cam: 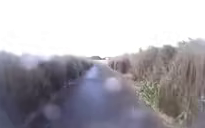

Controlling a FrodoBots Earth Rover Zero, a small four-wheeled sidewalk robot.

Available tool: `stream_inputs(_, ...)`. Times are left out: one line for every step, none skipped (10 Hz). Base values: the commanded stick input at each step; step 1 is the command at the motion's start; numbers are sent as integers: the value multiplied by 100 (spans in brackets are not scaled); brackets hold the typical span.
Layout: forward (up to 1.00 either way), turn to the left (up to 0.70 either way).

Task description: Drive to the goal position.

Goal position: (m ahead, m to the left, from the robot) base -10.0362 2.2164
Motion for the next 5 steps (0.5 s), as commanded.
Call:
stream_inputs(70,0)
stream_inputs(70,0)
stream_inputs(70,0)
stream_inputs(70,0)
stream_inputs(70,0)
